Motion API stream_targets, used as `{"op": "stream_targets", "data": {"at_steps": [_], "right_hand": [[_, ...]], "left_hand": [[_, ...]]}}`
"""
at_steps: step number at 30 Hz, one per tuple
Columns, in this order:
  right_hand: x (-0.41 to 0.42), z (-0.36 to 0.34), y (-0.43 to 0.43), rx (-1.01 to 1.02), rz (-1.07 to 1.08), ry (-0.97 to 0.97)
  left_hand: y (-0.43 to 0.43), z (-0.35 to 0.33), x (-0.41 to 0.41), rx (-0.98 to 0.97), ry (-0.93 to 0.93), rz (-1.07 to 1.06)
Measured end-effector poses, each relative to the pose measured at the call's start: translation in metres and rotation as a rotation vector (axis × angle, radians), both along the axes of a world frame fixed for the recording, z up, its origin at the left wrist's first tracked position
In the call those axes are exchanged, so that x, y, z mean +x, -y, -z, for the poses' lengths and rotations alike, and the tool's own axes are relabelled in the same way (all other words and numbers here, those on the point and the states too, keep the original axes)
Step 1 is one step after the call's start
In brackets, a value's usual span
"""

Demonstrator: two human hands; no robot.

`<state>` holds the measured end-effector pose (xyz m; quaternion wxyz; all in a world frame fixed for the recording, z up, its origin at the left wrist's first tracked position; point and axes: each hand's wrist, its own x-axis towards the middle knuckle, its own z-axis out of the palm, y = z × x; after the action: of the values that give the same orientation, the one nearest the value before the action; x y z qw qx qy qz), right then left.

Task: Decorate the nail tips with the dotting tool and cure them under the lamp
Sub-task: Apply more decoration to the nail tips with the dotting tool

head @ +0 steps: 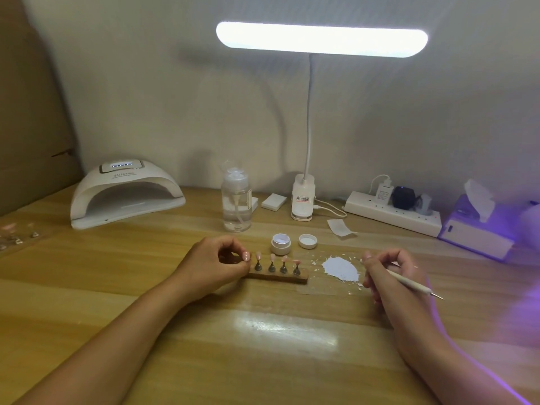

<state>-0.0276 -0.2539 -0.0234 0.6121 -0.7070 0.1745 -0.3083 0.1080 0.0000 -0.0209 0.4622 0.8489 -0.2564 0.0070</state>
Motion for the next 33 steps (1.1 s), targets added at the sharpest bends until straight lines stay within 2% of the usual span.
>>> {"op": "stream_targets", "data": {"at_steps": [3,9,16,21,24,27,28,30,33], "right_hand": [[-0.001,-0.001,-0.001,-0.015,-0.002,-0.004],[-0.002,0.0,-0.002,-0.032,0.011,0.001],[-0.004,-0.002,-0.004,-0.074,0.004,-0.022],[-0.005,-0.002,-0.003,-0.093,0.011,-0.028],[-0.003,-0.002,-0.003,-0.074,0.0,-0.034],[0.0,-0.004,-0.002,-0.003,-0.014,-0.073],[0.001,-0.006,-0.001,0.035,-0.031,-0.103],[0.001,-0.011,0.002,0.08,-0.058,-0.157],[-0.003,-0.015,0.003,-0.003,-0.022,-0.126]], "left_hand": [[0.003,-0.001,-0.005,0.041,0.054,0.002],[0.01,-0.003,-0.012,0.22,0.337,-0.084],[0.016,-0.002,-0.015,0.254,0.4,-0.124],[0.017,-0.001,-0.018,0.278,0.531,-0.114],[0.021,-0.006,-0.025,0.23,0.688,-0.142],[0.035,-0.017,-0.036,0.045,0.803,-0.167],[0.042,-0.02,-0.042,-0.019,0.779,-0.125],[0.057,-0.02,-0.055,-0.084,0.618,0.018],[0.075,-0.007,-0.071,-0.005,0.36,0.248]]}}
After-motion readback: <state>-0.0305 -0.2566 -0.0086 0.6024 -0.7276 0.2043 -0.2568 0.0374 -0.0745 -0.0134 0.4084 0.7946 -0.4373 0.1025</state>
